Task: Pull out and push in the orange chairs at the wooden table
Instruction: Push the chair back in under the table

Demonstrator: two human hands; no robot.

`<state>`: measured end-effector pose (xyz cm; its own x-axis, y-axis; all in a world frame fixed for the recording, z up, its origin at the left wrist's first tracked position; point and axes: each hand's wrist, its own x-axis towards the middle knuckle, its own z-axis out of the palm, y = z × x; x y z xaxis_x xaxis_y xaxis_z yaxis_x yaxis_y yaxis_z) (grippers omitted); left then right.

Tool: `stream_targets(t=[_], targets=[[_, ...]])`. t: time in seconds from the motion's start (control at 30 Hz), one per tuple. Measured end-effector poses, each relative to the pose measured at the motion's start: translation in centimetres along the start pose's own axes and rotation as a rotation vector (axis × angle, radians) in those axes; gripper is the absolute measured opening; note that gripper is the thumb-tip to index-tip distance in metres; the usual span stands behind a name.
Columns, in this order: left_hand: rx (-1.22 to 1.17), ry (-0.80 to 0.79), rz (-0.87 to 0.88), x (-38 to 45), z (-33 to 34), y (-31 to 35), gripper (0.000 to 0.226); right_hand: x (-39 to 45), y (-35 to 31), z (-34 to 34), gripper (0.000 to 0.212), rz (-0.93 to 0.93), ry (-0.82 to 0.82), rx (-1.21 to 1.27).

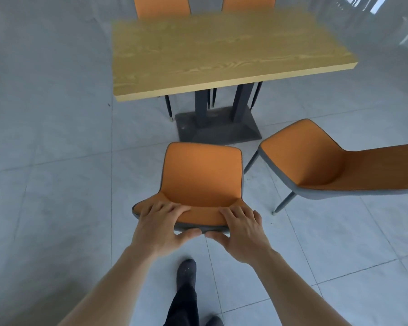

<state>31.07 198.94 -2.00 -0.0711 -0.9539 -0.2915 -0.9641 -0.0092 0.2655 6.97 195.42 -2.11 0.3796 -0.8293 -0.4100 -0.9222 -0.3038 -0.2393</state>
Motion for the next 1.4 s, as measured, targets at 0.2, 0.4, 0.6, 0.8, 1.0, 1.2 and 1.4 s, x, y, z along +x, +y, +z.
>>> stream_targets(t=[0.2, 0.4, 0.6, 0.8, 1.0, 1.2, 1.4], targets=[[0.016, 0.03, 0.013, 2.0, -0.7, -0.2, 0.085, 2.5, 0.6, -1.4, 0.094, -0.026, -0.075, -0.043], [0.008, 0.062, 0.021, 5.4, -2.3, -1.7, 0.084, 6.2, 0.2, -3.1, 0.095, -0.028, -0.073, -0.055], [0.019, 0.072, 0.022, 10.1, -4.2, -3.5, 0.086, 11.0, -0.1, -5.2, 0.103, -0.025, -0.058, -0.043], [0.02, 0.089, 0.023, 14.8, -6.1, -5.2, 0.088, 15.8, -0.2, -7.3, 0.1, -0.021, -0.045, -0.058], [0.016, 0.101, 0.031, 19.1, -7.6, -6.5, 0.084, 20.0, -0.2, -9.5, 0.097, -0.026, -0.034, -0.053], [0.018, 0.13, 0.037, 22.5, -8.4, -7.4, 0.084, 23.2, -0.1, -11.1, 0.095, -0.015, -0.036, -0.067], [0.03, 0.124, 0.031, 25.5, -9.4, -8.1, 0.087, 26.0, 0.1, -12.4, 0.097, -0.002, -0.029, -0.056]])
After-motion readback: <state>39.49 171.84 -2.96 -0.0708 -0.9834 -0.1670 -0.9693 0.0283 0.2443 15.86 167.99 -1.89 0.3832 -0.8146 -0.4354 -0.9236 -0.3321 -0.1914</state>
